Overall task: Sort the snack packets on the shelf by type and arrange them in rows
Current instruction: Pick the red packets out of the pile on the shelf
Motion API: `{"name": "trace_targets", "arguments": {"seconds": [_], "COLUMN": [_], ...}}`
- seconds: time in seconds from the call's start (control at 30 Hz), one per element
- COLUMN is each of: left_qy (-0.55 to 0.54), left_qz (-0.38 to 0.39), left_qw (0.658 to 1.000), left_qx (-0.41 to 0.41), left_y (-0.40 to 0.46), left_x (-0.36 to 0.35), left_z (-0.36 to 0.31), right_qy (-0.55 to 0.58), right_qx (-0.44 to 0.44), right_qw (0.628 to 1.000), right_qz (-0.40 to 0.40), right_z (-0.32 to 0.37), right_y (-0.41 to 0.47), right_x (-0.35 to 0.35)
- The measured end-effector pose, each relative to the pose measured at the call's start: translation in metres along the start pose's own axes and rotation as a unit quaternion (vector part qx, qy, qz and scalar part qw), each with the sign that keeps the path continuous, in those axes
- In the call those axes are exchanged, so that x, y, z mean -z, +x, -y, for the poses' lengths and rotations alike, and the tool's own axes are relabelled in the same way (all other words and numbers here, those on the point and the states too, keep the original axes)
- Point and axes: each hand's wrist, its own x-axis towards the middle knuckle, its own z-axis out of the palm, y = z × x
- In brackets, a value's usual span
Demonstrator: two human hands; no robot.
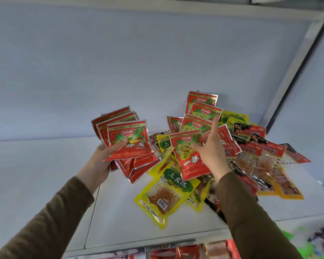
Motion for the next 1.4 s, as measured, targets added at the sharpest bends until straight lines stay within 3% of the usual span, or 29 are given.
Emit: {"name": "trace_targets", "arguments": {"seconds": [0.17,0.27,0.37,0.43,0.63,0.83,0.93,1.07,1.13,1.4], "left_qy": [-0.002,-0.007,-0.007,-0.009,-0.076,-0.144,-0.151,-0.175,-0.187,-0.177], "left_qz": [-0.026,-0.035,-0.039,-0.042,-0.050,-0.103,-0.121,-0.125,-0.127,-0.141], "left_qw": [1.000,0.999,0.999,0.999,0.996,0.984,0.981,0.977,0.974,0.974], "left_qx": [0.006,0.000,-0.008,-0.017,-0.010,0.021,0.007,-0.016,-0.023,-0.002], "left_y": [-0.003,-0.004,-0.006,-0.009,-0.022,-0.037,-0.047,-0.065,-0.075,-0.117], "left_x": [0.006,0.007,0.007,0.007,0.021,0.054,0.079,0.124,0.150,0.263], "left_z": [-0.005,-0.009,-0.012,-0.015,-0.025,-0.028,-0.028,-0.042,-0.051,-0.097], "right_qy": [0.226,0.432,0.489,0.491,0.426,0.236,0.275,0.316,0.329,0.317], "right_qx": [-0.012,-0.073,-0.110,-0.118,-0.052,0.046,0.020,-0.013,-0.029,-0.013], "right_qw": [0.973,0.890,0.836,0.827,0.865,0.941,0.913,0.839,0.815,0.803], "right_qz": [0.030,0.126,0.222,0.247,0.259,0.237,0.300,0.442,0.477,0.505], "right_z": [0.038,0.069,0.094,0.100,0.103,0.124,0.144,0.170,0.187,0.266], "right_y": [0.020,0.025,0.016,0.005,-0.020,-0.040,-0.056,-0.080,-0.093,-0.165], "right_x": [0.020,0.014,-0.020,-0.050,-0.106,-0.142,-0.158,-0.185,-0.202,-0.297]}}
